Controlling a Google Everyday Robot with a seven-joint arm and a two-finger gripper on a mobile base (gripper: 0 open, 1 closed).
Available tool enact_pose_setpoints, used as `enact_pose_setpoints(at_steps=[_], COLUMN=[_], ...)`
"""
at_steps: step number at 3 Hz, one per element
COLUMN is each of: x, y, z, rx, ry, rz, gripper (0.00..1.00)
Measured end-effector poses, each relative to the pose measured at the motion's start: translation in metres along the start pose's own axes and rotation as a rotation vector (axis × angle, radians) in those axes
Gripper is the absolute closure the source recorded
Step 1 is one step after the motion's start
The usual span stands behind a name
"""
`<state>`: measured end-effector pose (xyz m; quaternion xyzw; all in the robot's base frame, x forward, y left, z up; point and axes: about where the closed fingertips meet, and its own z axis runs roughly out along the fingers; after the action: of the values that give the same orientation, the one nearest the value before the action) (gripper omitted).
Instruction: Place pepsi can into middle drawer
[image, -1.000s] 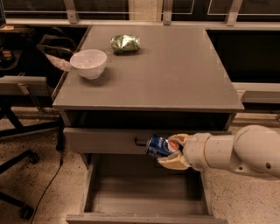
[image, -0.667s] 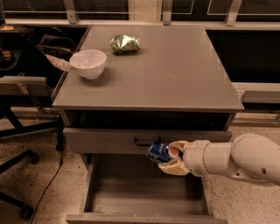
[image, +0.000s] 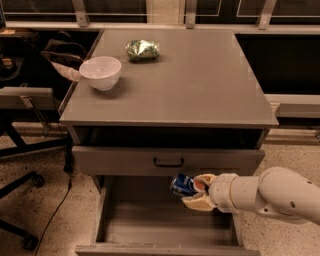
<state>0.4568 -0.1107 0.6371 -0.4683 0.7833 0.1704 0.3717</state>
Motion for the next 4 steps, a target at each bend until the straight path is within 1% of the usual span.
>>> enact_pose_setpoints(at_steps=[2,4], x=[0.031,0.052], y=[0.004,0.005], z=[0.021,0.039], rx=[-0.029,-0.049], ry=[-0.002,0.024], rz=[0.049,0.08], gripper=[1.0,1.0])
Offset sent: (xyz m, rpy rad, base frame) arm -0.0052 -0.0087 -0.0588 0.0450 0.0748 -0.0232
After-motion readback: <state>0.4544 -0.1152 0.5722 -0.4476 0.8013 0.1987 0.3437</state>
